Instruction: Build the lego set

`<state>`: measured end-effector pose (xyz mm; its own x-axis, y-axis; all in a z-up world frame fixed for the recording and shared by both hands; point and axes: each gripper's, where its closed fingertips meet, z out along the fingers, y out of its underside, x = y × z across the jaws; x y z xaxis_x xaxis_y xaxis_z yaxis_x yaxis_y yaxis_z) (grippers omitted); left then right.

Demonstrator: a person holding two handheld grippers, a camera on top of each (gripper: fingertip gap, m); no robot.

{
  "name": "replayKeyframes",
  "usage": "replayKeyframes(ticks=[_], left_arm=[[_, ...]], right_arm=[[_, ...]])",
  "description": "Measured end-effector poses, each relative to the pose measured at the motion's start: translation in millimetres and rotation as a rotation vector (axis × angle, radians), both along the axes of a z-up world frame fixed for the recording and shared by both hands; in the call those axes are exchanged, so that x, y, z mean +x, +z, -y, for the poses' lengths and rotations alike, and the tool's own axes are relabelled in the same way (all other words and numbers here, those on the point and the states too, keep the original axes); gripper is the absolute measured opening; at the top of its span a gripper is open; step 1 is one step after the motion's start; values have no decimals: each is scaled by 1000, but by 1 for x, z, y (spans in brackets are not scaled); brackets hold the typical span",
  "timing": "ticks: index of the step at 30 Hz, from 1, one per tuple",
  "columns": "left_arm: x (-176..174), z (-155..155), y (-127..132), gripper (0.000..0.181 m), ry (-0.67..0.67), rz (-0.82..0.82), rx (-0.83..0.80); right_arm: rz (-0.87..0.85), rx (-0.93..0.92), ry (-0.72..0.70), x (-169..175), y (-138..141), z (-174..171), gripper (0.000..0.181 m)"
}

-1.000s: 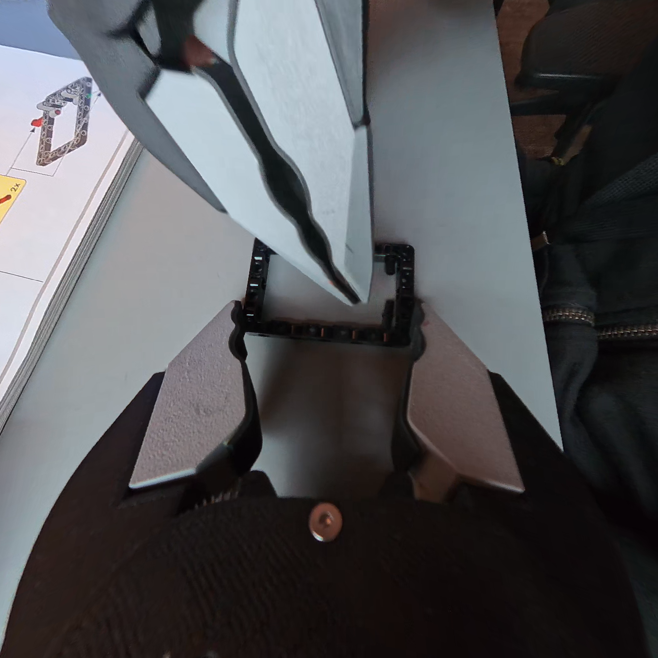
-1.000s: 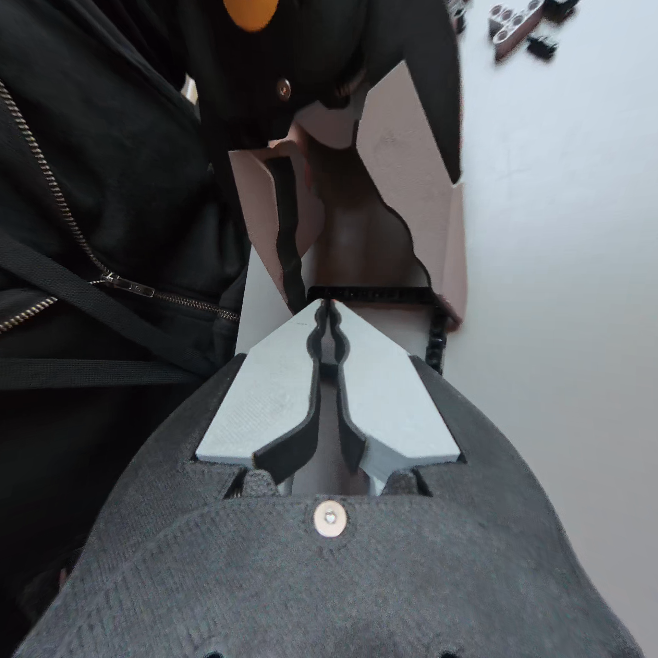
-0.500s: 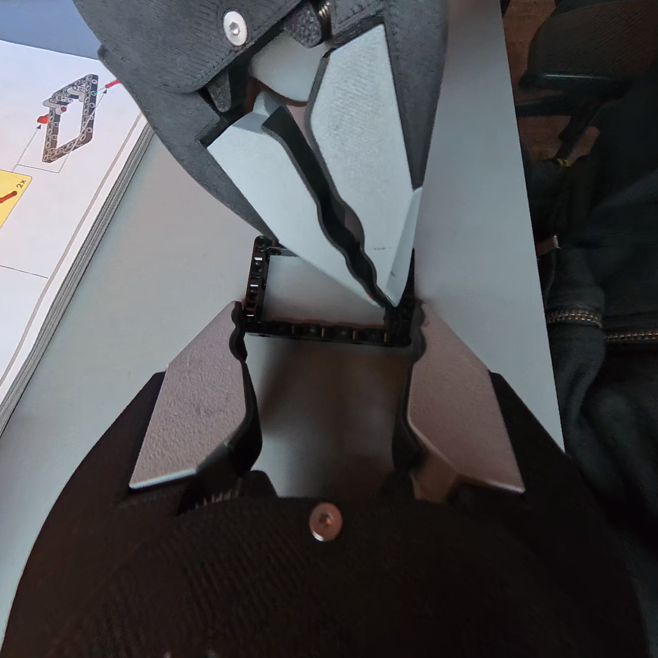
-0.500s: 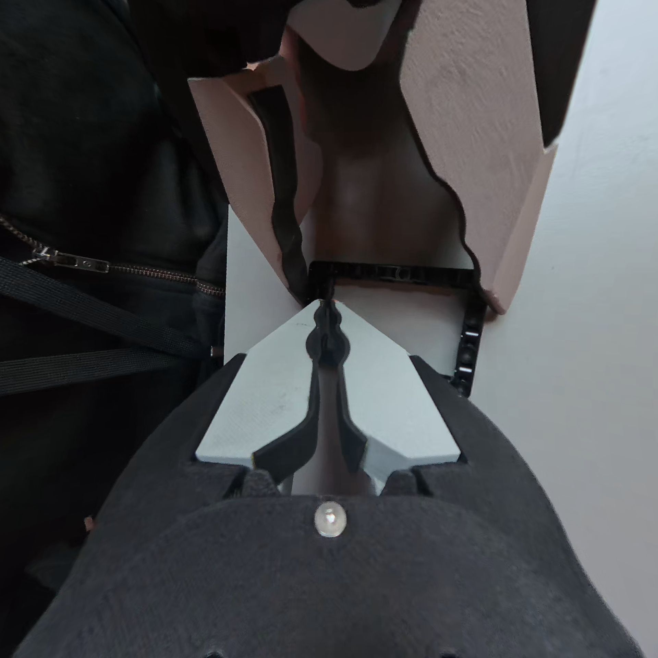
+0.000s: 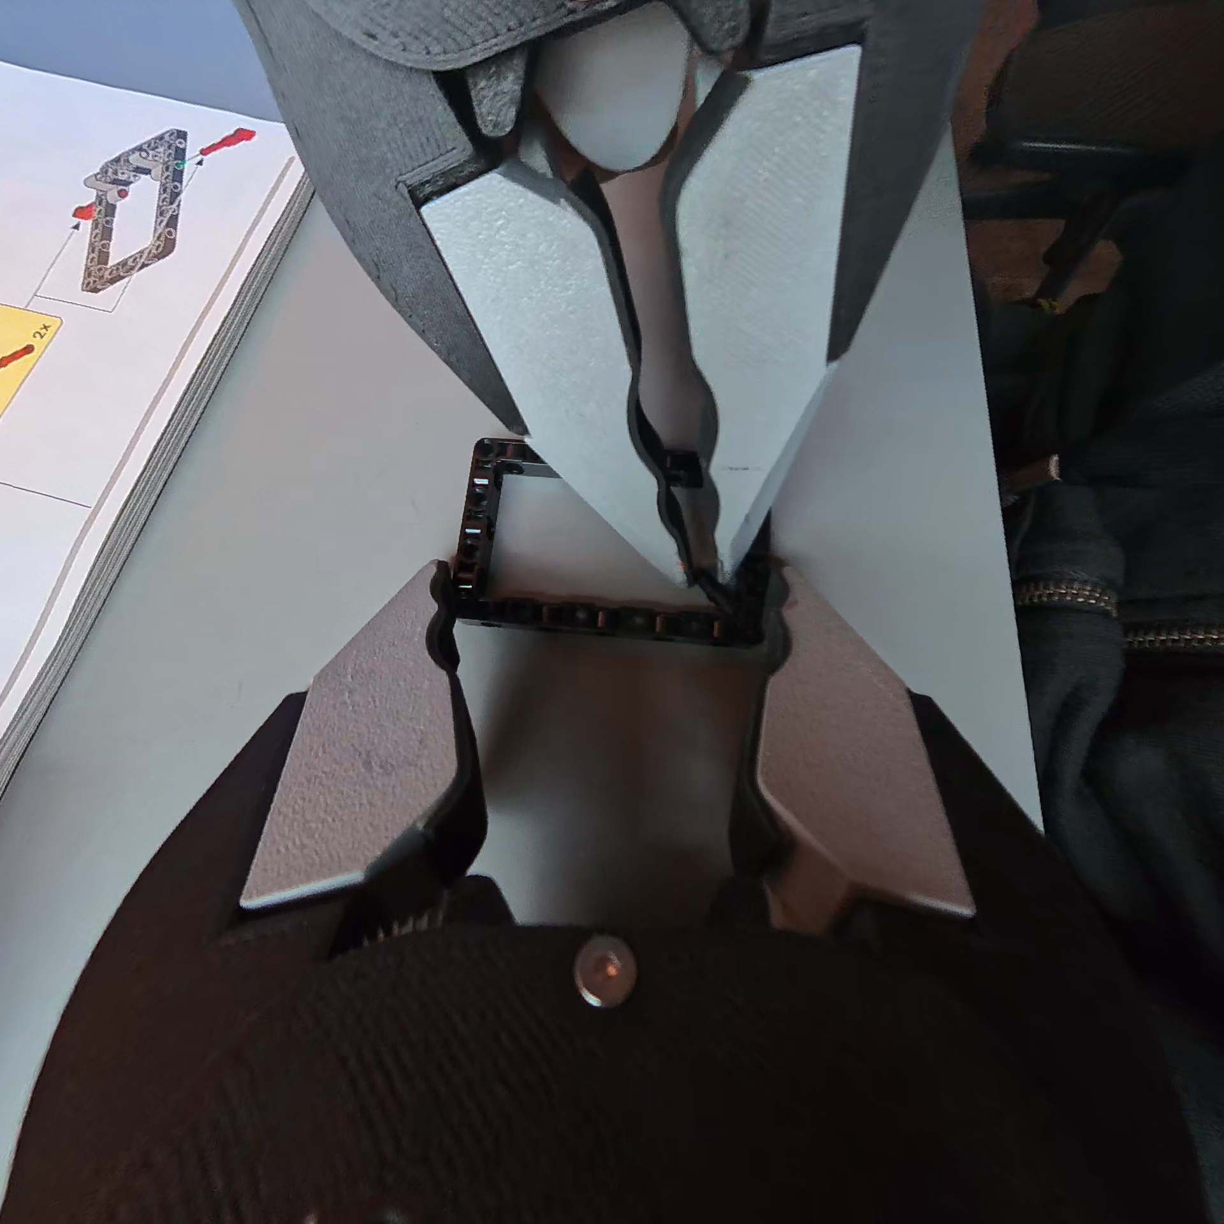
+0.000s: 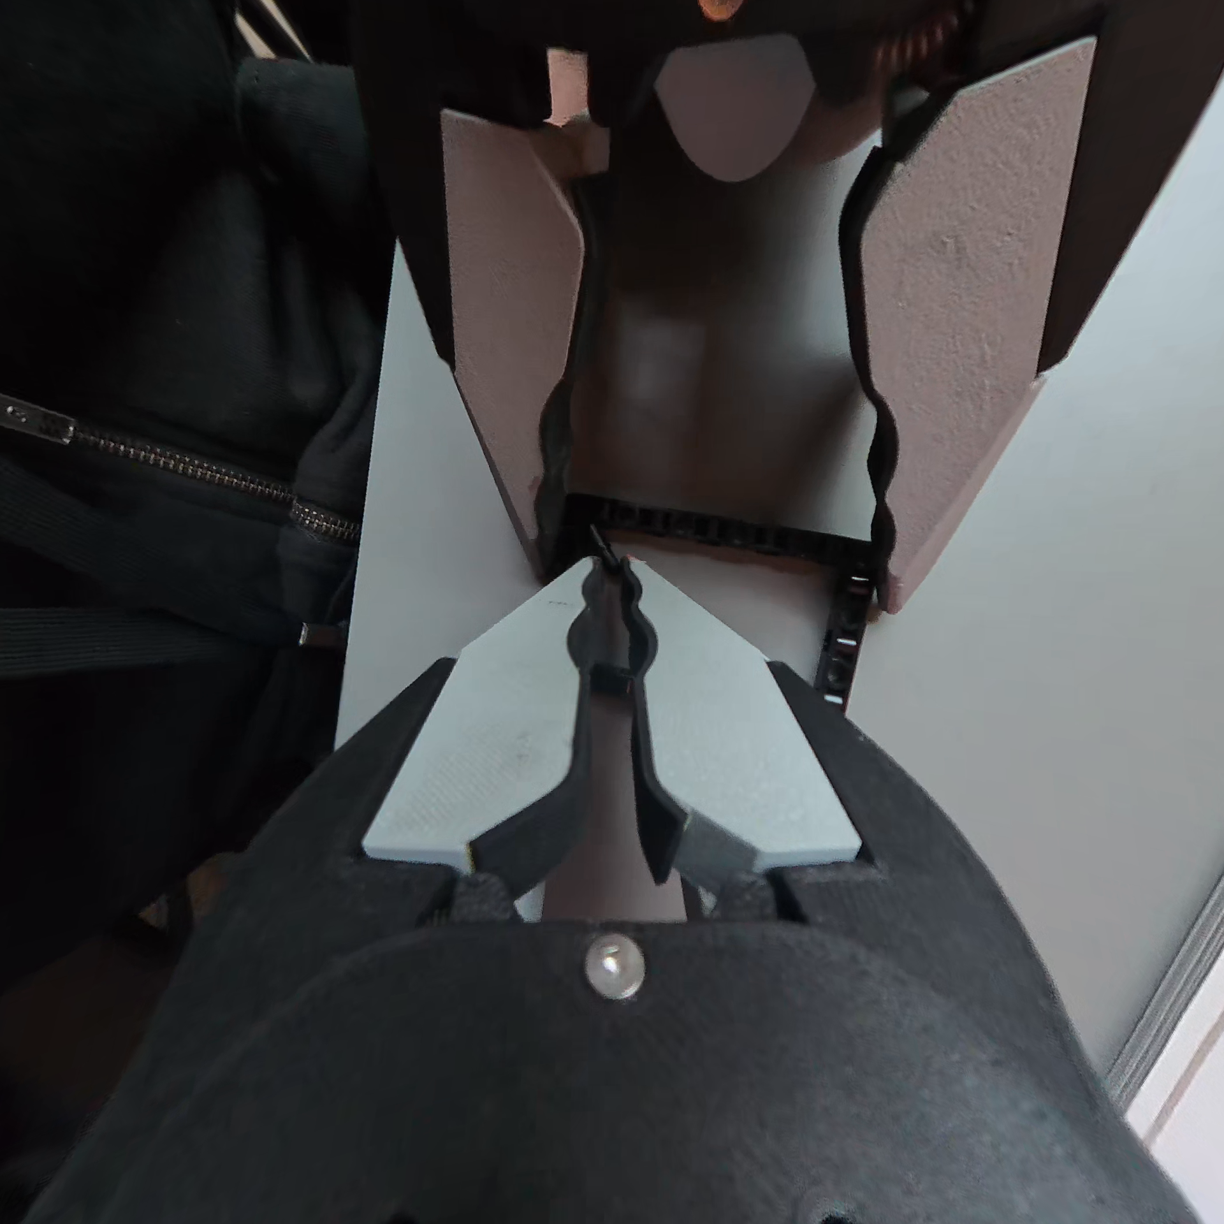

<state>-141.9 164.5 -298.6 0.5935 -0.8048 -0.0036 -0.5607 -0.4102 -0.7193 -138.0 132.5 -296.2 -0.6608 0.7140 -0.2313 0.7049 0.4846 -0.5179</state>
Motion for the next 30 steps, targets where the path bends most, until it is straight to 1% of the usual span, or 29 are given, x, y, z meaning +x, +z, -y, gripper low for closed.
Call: replayKeyframes(ticks=[1, 4, 6, 11, 16, 22, 26, 28, 30], left_arm=[[0, 0, 0, 92, 0, -1, 0], [0, 0, 0, 92, -1, 0, -1], [0, 0, 0, 92, -1, 1, -1], [0, 0, 0, 92, -3, 1, -1], [0, 0, 0, 93, 4, -1, 1], [-1, -1, 0, 93, 29, 0, -1], [-1, -2, 0, 93, 48, -4, 3], [0, -3, 0, 93, 49, -3, 3], [1, -2, 0, 92, 45, -1, 1]], right_arm=[[-11, -10, 16, 1, 0, 0, 2], [-10, -13, 70, 7, 0, 0, 0], [31, -41, 43, 7, 0, 1, 0], [64, -96, 3, 5, 0, 3, 0], [202, -90, -49, 5, 0, 3, 0], [446, -116, -100, 6, 0, 2, 0], [543, -117, -117, 5, 2, 2, 0], [546, -193, -83, -1, 11, 13, 0], [555, -143, -34, 3, 6, 11, 0]])
